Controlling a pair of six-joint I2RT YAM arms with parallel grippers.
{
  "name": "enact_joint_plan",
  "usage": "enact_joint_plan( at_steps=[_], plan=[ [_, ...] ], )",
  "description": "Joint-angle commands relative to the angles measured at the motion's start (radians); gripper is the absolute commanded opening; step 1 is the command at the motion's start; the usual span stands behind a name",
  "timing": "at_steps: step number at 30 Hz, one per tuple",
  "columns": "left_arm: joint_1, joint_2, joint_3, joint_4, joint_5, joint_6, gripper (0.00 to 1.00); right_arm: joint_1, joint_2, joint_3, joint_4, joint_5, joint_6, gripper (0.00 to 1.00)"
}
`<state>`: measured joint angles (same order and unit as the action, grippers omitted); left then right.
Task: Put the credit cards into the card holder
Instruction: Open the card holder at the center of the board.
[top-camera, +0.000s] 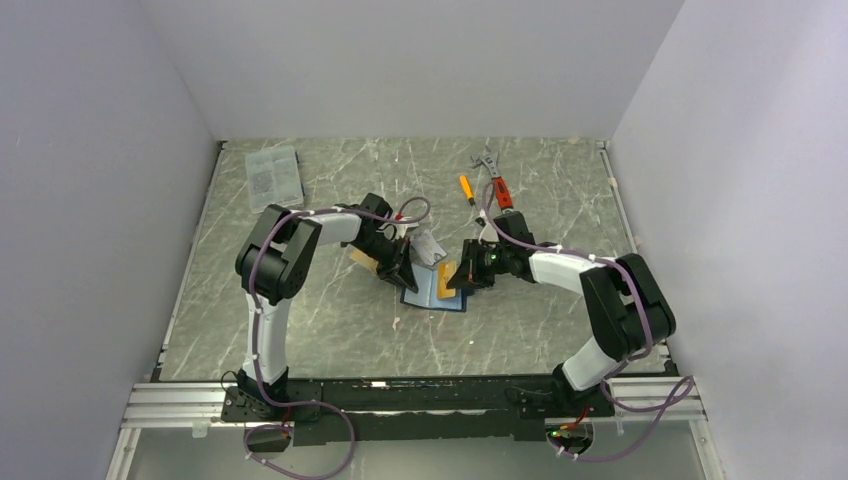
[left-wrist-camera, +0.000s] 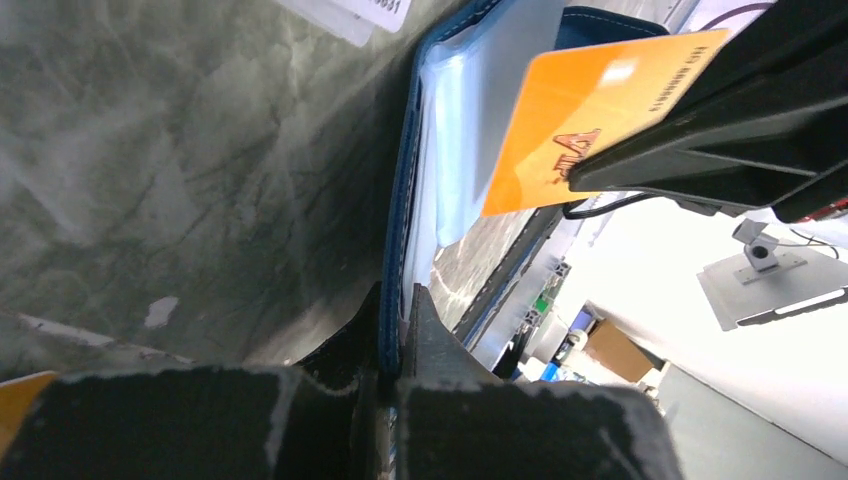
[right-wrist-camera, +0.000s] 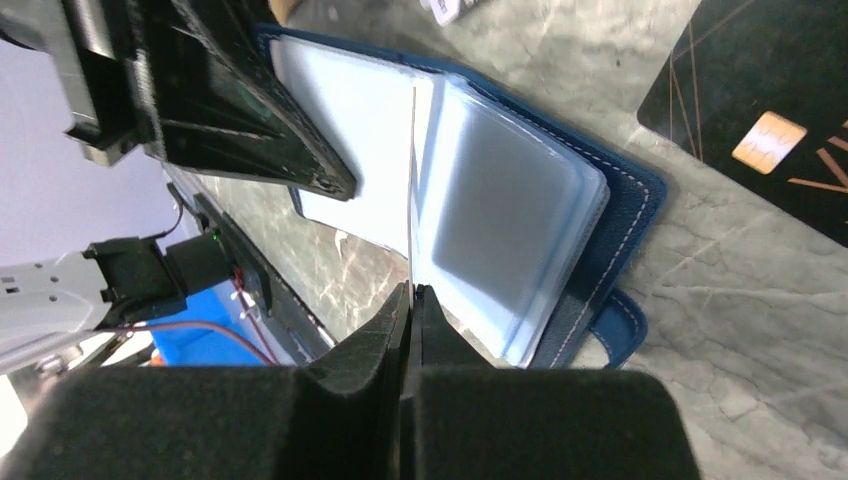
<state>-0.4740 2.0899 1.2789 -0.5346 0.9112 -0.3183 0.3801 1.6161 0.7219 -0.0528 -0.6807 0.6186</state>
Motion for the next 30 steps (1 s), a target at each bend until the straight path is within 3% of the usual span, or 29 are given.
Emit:
enact_joint_plan(
  at_steps=[1, 7, 13, 19, 21, 24, 30],
  plan=[
    [0.004, -0.068, -0.013, 0.113, 0.055, -0.094, 0.0, 0.005, -0.094, 0.045, 0.03, 0.099, 0.024, 0.0],
    [0.015, -0.094, -0.08, 0.186, 0.011, -0.173, 0.0, 0.051, -0.034, 0.077, 0.114, 0.157, 0.071, 0.0],
    [0.015, -0.087, -0.107, 0.187, -0.026, -0.159, 0.03, 0.121, 0.03, 0.052, 0.194, 0.228, 0.12, 0.0],
    [0.028, -0.142, -0.127, 0.153, -0.083, -0.114, 0.6, 0.141, 0.068, 0.042, 0.2, 0.227, 0.118, 0.0],
    [0.053, -0.157, -0.132, 0.158, -0.085, -0.109, 0.66, 0.142, 0.079, 0.044, 0.183, 0.223, 0.104, 0.0],
    [0.087, -0.147, -0.121, 0.152, -0.08, -0.099, 0.62, 0.141, 0.085, 0.039, 0.166, 0.214, 0.087, 0.0],
    [0.1, -0.087, -0.099, 0.145, -0.082, -0.07, 0.31, 0.123, 0.049, 0.002, 0.168, 0.19, 0.07, 0.0]
  ],
)
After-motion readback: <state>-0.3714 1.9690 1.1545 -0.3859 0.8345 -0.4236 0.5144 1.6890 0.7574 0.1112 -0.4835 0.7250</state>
